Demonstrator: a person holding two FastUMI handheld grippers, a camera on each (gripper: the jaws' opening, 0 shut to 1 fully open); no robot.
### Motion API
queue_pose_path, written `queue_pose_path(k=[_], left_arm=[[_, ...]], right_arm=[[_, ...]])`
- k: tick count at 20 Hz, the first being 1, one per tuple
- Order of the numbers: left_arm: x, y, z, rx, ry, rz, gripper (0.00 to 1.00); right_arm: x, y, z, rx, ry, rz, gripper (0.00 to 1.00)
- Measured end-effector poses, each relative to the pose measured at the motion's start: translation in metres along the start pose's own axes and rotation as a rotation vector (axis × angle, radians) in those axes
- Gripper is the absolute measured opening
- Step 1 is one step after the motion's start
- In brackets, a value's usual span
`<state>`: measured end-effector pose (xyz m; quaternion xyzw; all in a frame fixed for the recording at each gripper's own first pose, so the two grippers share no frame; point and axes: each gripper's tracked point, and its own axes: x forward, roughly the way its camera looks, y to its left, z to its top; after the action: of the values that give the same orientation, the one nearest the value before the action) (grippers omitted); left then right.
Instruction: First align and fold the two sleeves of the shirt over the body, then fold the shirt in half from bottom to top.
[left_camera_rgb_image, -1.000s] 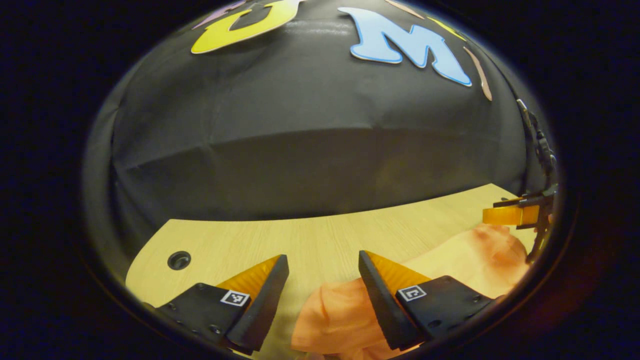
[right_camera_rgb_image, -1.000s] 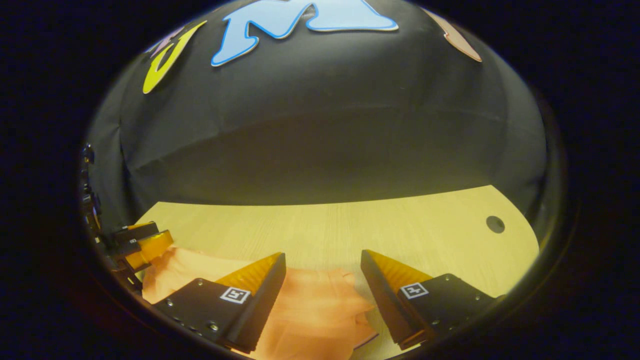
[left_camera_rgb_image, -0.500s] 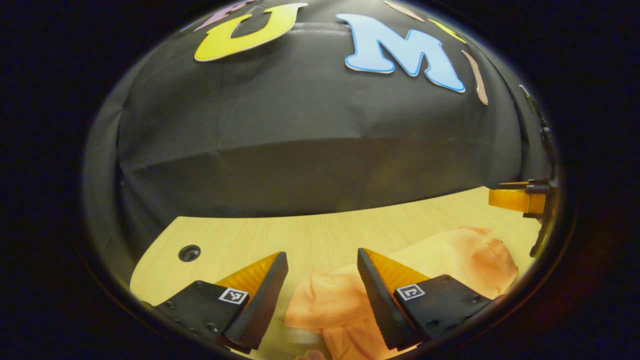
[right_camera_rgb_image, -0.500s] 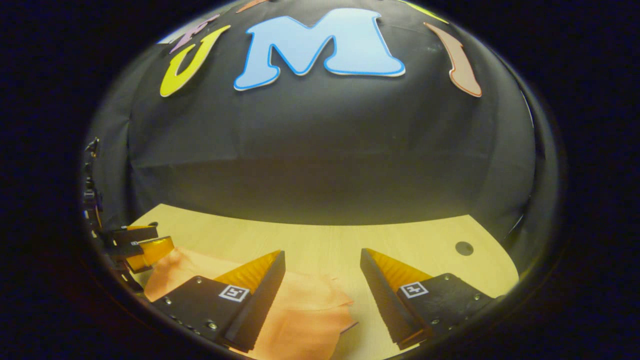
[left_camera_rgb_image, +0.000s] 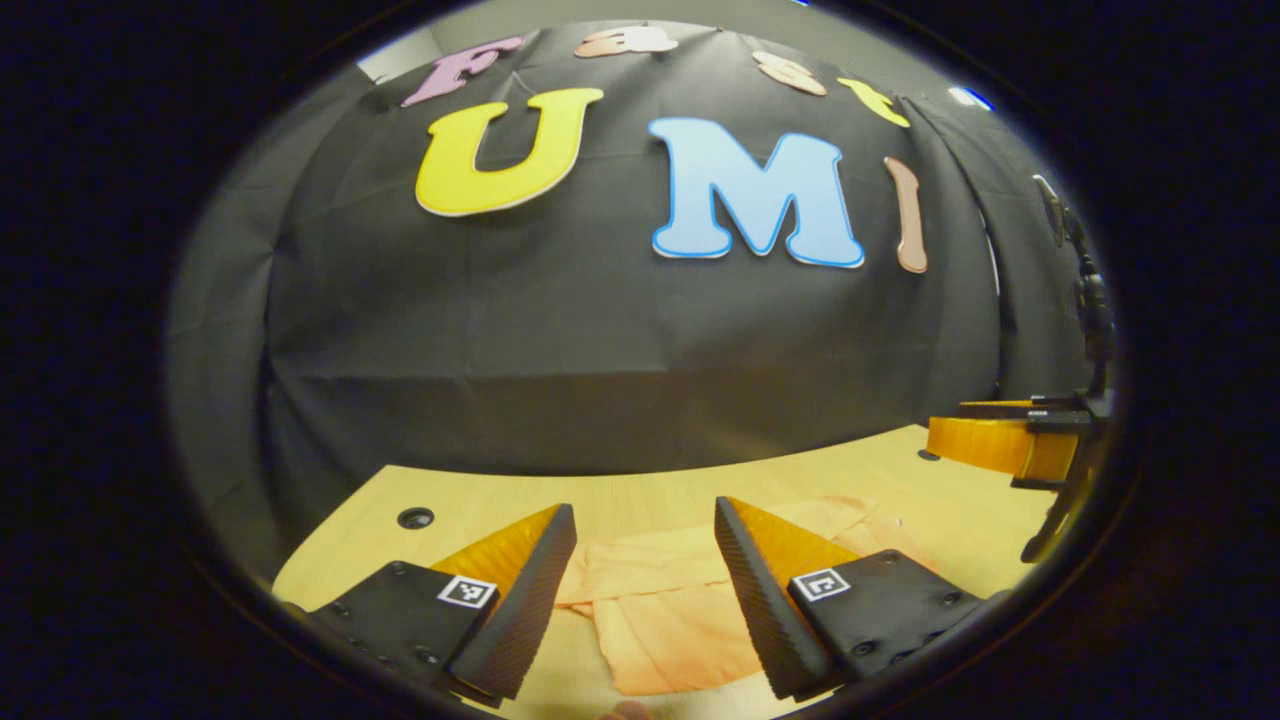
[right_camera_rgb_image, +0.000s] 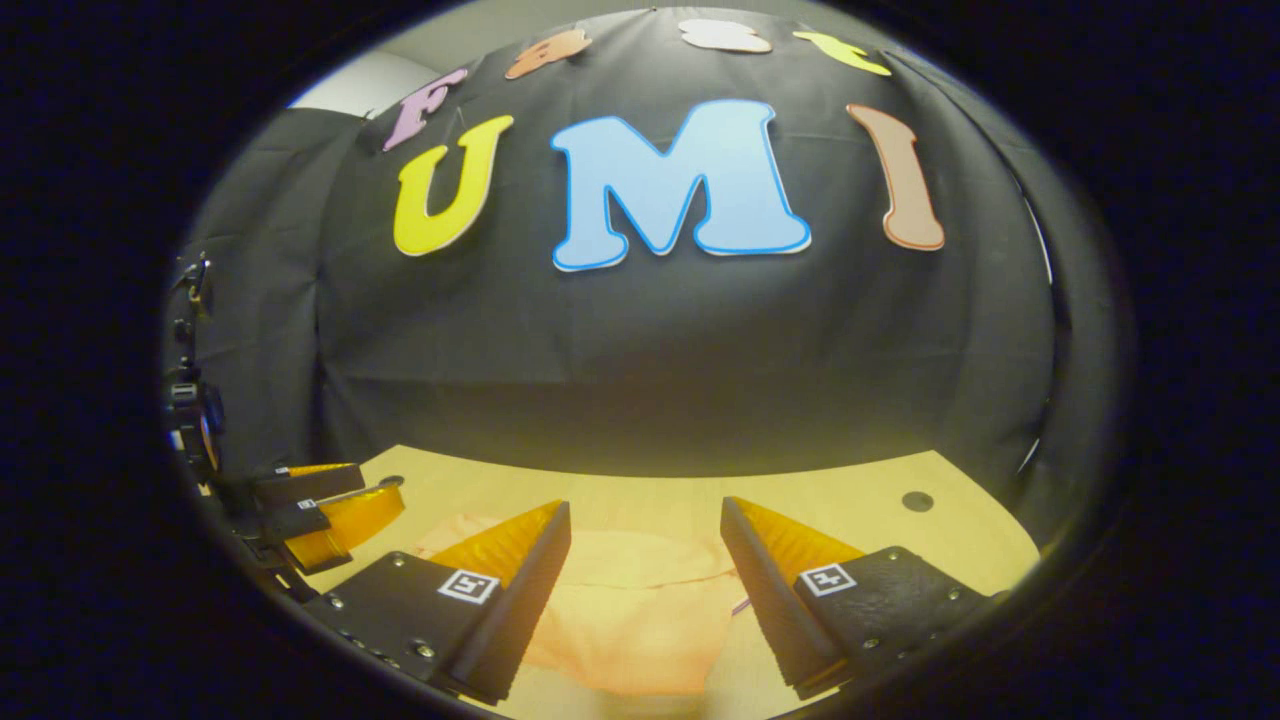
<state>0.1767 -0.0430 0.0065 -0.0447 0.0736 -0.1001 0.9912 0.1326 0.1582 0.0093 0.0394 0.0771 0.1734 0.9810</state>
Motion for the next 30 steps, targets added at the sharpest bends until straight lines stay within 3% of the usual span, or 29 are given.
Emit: queue_pose_path(k=[7, 8, 16, 17, 18, 20, 21, 24, 30], left_arm=[[-0.122, -0.066, 0.047, 0.088, -0.152, -0.063, 0.92], [-0.139, -0.075, 0.049, 0.088, -0.16, -0.072, 0.96], [-0.231, -0.11, 0.04, 0.086, -0.189, -0.063, 0.96], [-0.24, -0.112, 0.04, 0.082, -0.195, -0.058, 0.96], [-0.249, -0.114, 0.038, 0.079, -0.198, -0.055, 0.87], [-0.262, -0.116, 0.035, 0.075, -0.202, -0.045, 0.92], [-0.267, -0.118, 0.033, 0.075, -0.203, -0.039, 0.87], [-0.276, -0.123, 0.024, 0.074, -0.199, -0.035, 0.96], [-0.269, -0.133, 0.02, 0.072, -0.188, -0.027, 0.92]], right_arm=[[-0.101, 0.018, 0.011, -0.051, -0.099, -0.017, 0.94], [-0.116, 0.02, 0.013, -0.049, -0.113, -0.02, 0.94], [-0.209, 0.019, 0.007, -0.045, -0.158, -0.043, 0.93], [-0.215, 0.019, 0.006, -0.044, -0.161, -0.039, 0.93], [-0.222, 0.018, 0.005, -0.042, -0.163, -0.038, 0.93], [-0.233, 0.017, 0.003, -0.036, -0.17, -0.035, 0.93], [-0.238, 0.018, 0.001, -0.034, -0.17, -0.03, 0.93], [-0.246, 0.015, -0.004, -0.037, -0.165, -0.025, 0.93], [-0.243, 0.007, -0.009, -0.026, -0.157, -0.017, 0.93]])
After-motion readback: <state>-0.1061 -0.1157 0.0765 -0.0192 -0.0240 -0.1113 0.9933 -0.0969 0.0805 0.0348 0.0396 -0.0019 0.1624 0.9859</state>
